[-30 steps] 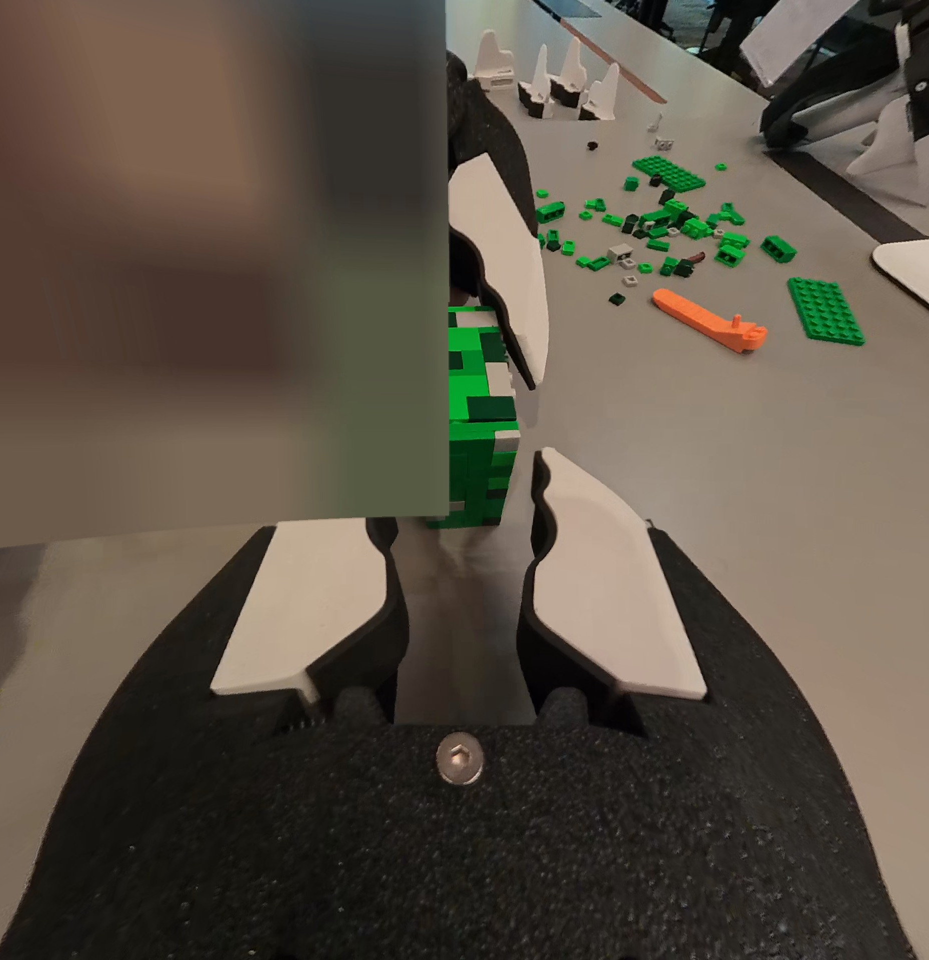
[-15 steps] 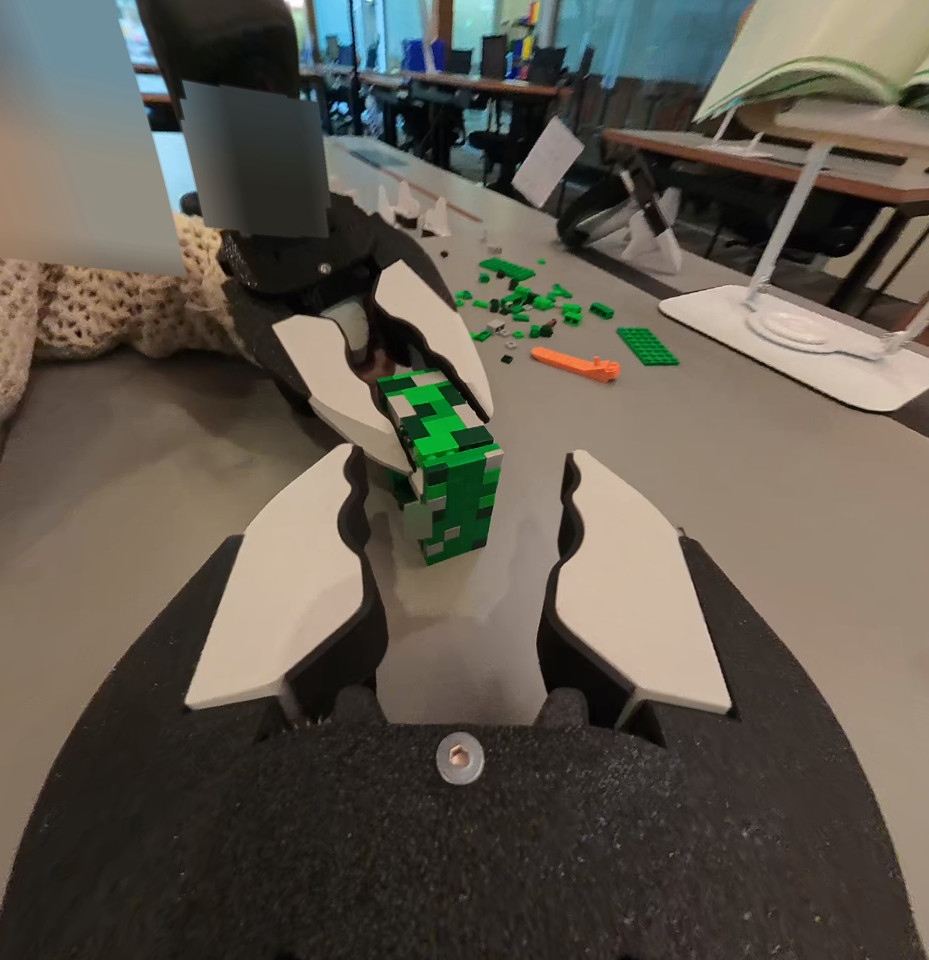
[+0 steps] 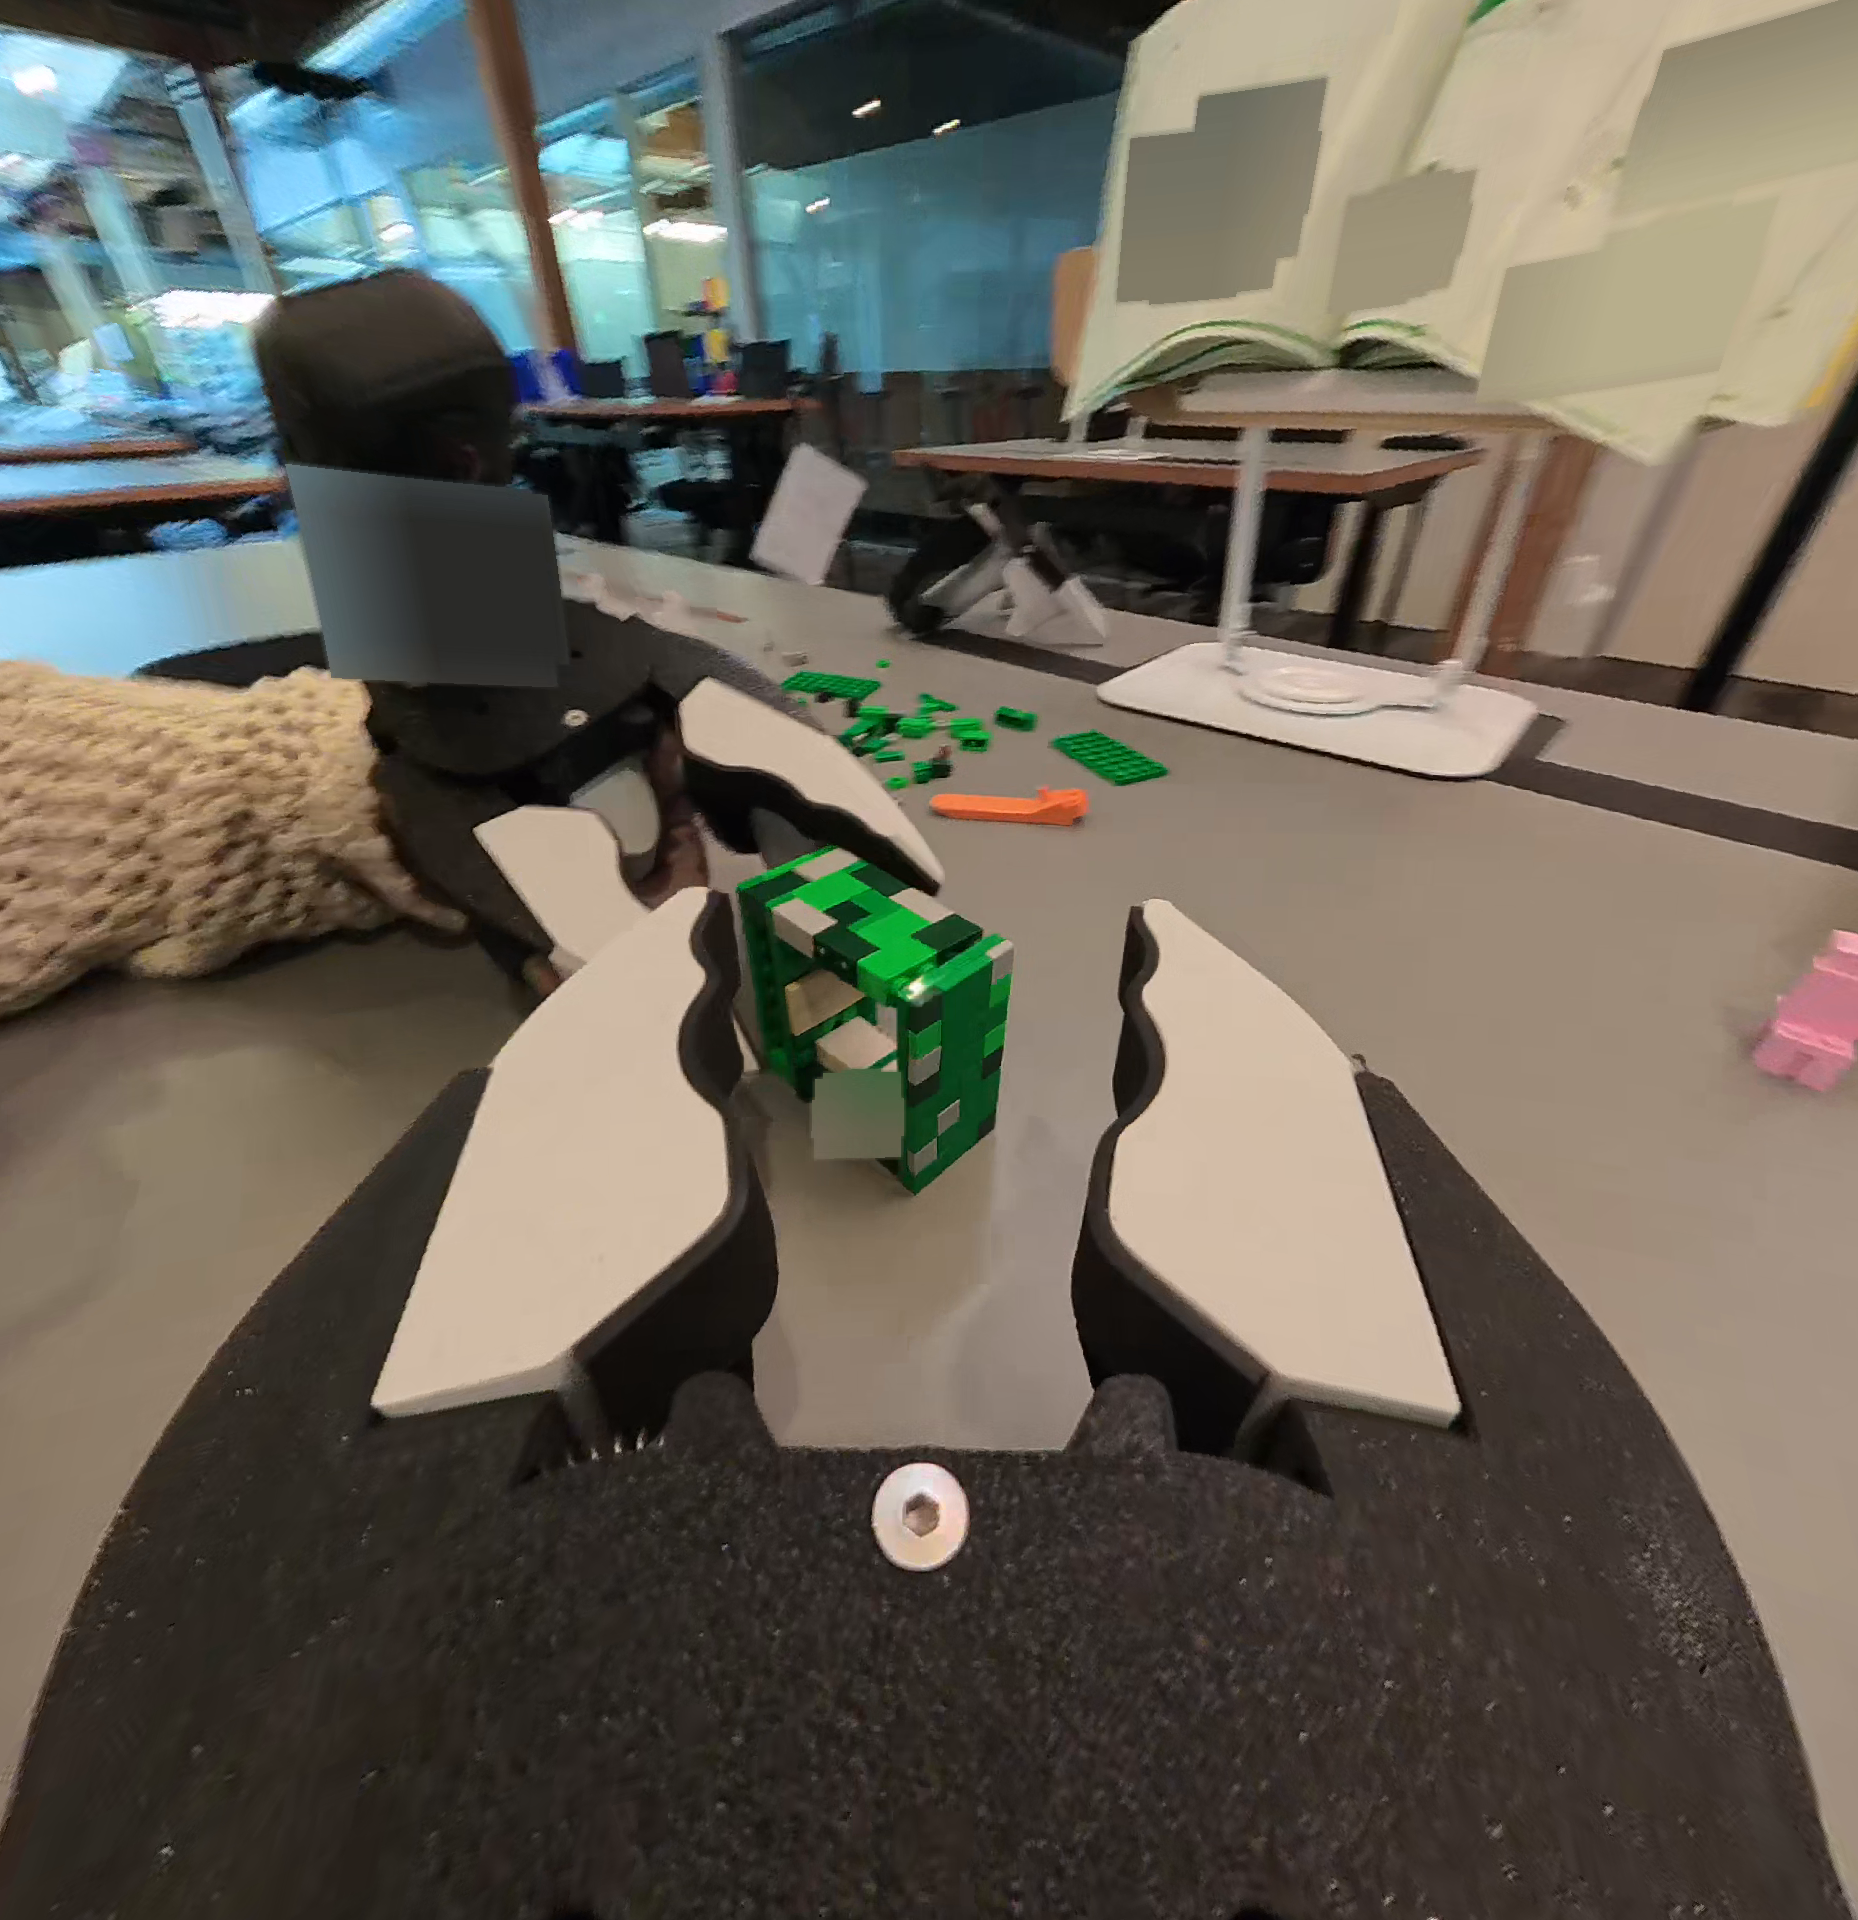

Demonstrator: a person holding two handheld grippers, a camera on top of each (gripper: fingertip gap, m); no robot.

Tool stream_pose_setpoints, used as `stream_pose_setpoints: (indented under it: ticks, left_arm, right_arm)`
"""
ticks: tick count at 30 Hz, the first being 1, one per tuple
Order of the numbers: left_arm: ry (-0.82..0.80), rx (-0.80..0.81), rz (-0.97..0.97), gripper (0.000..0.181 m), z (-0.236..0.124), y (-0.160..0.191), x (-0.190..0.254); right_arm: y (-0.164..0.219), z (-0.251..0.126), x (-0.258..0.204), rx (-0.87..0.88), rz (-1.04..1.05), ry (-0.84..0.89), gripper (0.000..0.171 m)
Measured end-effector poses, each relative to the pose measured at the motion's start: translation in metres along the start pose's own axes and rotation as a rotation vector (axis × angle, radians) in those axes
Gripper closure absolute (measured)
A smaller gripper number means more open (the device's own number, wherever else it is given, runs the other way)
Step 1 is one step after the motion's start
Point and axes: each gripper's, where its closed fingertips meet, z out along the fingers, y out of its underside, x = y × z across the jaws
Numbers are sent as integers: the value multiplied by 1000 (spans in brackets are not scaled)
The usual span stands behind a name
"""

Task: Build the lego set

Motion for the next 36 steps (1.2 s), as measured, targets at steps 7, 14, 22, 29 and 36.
stream_pose_setpoints:
  ticks: [7, 14, 22, 29, 36]
  left_arm:
    - [82, 6, -8, 96, -10, 4, 7]
    - [101, -18, -74, 98, -19, 9, -3]
    - [12, -19, -46, 90, -34, 5, -32]
    - [108, -34, 3, 100, -47, 1, -17]
    - [183, -72, -74, 118, -33, 8, 1]
  right_arm:
    - [-4, -5, 5, 56, 59, 307, 100]
    - [0, -11, -2, 55, 167, 418, 94]
    - [36, -31, 9, -292, -42, 123, 113]
    - [82, -23, 37, -674, -381, -308, 110]
    - [94, -16, 43, -874, -389, -549, 126]
